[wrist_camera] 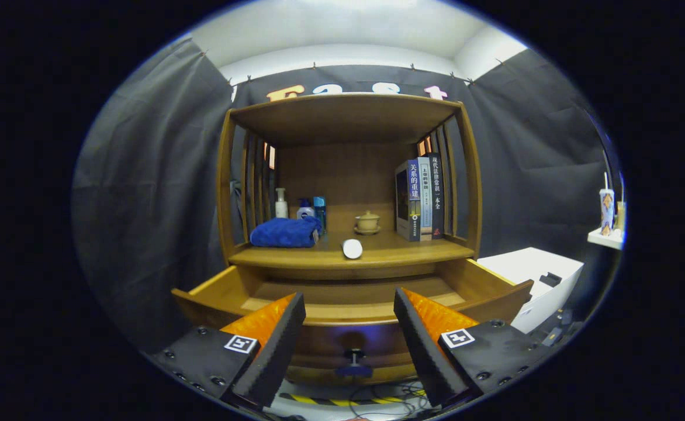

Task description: Pull open the drawer, take out the items inside it, and place them on the countertop above the cabinet.

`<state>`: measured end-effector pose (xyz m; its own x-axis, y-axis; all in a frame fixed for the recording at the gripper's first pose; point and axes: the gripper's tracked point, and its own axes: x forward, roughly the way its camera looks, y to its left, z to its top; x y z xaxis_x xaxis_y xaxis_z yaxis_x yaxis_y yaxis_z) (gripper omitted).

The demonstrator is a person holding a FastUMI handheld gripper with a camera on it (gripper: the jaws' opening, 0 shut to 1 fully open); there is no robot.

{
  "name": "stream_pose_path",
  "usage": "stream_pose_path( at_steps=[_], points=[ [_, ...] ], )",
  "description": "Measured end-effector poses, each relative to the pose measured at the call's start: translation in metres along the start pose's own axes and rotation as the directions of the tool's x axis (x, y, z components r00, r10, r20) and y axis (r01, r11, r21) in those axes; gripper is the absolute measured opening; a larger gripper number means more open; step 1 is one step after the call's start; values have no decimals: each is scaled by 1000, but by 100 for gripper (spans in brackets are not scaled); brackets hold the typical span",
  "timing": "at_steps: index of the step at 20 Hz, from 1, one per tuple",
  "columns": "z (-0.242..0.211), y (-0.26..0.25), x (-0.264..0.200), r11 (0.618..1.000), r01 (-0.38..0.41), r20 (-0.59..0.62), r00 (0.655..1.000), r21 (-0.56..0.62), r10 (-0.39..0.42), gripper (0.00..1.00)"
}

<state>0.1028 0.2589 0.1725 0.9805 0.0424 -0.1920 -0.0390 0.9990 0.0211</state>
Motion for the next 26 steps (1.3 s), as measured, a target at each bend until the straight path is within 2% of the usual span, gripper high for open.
stream_pose_path(
  at_steps=[7,14,15,19,21,26],
  points=[
    [-62,3,6,999,-8,-83,997,-37,5,99],
    [-92,-13,32,999,32,-173,984,15,-29,100],
    [-94,-11,32,999,31,-169,985,36,-24,100],
    [-94,-14,38,1000,15,-159,987,-12,-17,100],
    [-90,-16,42,1000,12,-165,986,15,-9,100],
    [-85,-15,75,1000,11,-178,984,18,-8,100]
  ],
)
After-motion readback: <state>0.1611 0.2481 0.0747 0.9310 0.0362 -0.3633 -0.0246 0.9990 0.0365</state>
